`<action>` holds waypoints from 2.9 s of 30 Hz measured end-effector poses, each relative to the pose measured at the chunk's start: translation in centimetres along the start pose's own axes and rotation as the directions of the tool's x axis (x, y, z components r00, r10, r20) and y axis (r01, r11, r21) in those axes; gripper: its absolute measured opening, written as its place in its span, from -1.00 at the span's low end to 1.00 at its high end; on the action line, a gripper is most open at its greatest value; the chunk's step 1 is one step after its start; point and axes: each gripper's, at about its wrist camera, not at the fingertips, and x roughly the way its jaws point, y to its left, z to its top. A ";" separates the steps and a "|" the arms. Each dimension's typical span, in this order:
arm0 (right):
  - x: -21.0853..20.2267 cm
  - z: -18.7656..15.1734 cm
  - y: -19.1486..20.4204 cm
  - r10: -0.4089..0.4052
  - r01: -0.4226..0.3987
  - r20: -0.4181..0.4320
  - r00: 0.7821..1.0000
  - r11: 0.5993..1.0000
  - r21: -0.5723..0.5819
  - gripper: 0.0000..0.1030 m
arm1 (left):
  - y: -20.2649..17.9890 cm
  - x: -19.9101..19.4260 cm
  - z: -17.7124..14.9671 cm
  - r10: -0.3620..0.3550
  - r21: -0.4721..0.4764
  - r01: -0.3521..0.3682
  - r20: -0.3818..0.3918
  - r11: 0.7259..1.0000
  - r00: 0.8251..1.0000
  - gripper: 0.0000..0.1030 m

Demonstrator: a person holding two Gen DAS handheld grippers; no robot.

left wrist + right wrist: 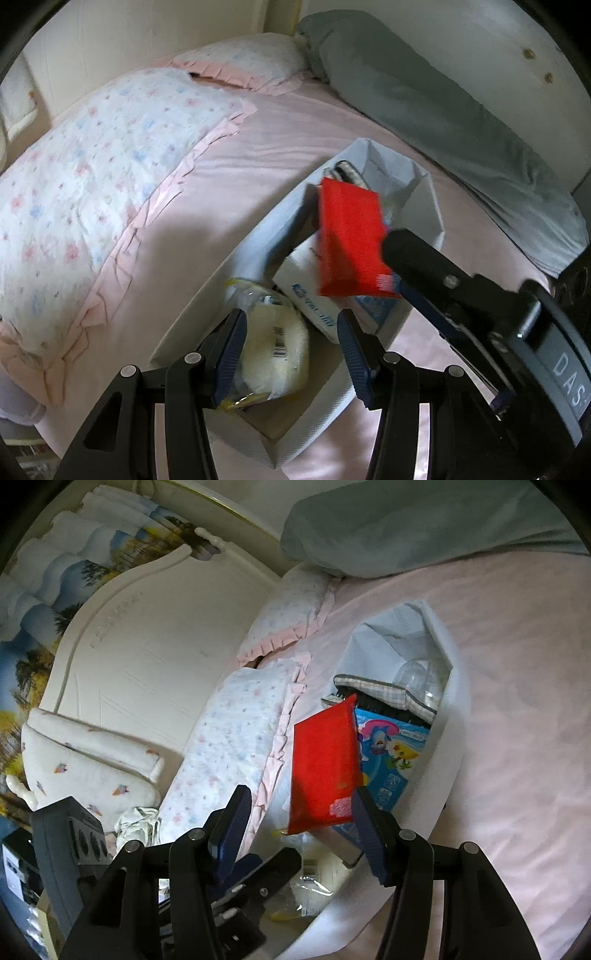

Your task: Organize objects

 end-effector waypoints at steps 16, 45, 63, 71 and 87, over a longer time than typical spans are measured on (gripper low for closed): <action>4.5 -1.4 1.3 0.026 -0.011 -0.347 0.937 0.999 0.045 -0.51 | 5.1 2.8 0.0 -0.002 -0.162 -0.023 -0.153 0.986 0.988 -0.55; -3.0 -0.6 3.3 -0.214 0.217 0.039 0.976 0.945 -0.247 -0.40 | -0.8 -1.3 0.0 -0.117 0.058 0.114 0.040 0.992 0.992 -0.49; -2.7 -0.9 3.4 -0.236 0.252 0.094 0.967 0.939 -0.235 -0.40 | -2.1 -1.8 -0.8 -0.036 0.125 0.024 0.094 0.992 0.995 -0.49; -3.5 -0.7 3.3 -0.204 0.219 0.092 0.975 0.952 -0.216 -0.35 | -2.4 -4.3 -1.6 0.050 0.112 -0.083 0.270 0.990 0.962 -0.48; -1.4 -1.1 2.3 -0.304 0.295 -0.009 0.953 0.932 -0.212 -0.35 | -1.4 -1.0 -1.4 0.040 0.096 -0.043 0.028 0.994 0.999 -0.48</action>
